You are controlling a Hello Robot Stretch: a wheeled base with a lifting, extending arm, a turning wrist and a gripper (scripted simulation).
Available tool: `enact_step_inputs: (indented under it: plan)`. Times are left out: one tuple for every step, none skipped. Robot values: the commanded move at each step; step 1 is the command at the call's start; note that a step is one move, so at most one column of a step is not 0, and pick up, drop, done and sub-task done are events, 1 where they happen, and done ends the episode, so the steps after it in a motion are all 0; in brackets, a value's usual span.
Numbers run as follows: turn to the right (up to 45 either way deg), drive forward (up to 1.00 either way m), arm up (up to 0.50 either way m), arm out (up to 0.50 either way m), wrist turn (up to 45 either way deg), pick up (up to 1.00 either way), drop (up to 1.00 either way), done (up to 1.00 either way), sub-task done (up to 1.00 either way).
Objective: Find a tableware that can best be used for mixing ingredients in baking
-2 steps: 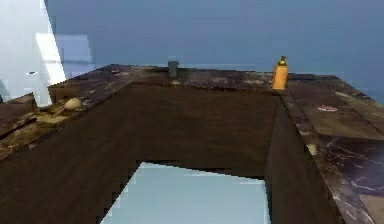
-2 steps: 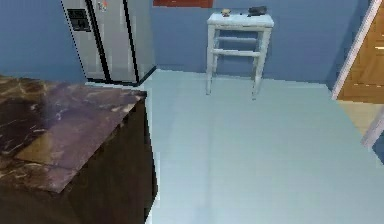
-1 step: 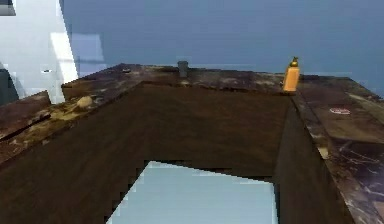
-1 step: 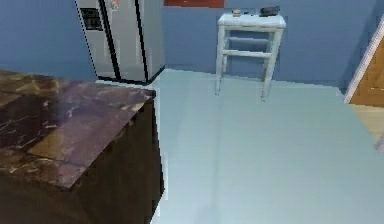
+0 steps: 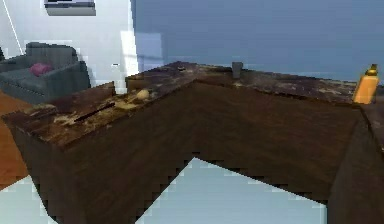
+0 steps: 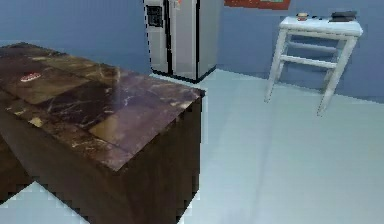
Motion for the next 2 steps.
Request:
enact_step_inputs:
  plan:
    - [0.0, 0.15, 0.00, 0.00, 0.0, 0.00, 0.00, 0.00, 0.00]
    - [15.0, 0.00, 0.00, 0.00, 0.0, 0.00, 0.00, 0.00, 0.00]
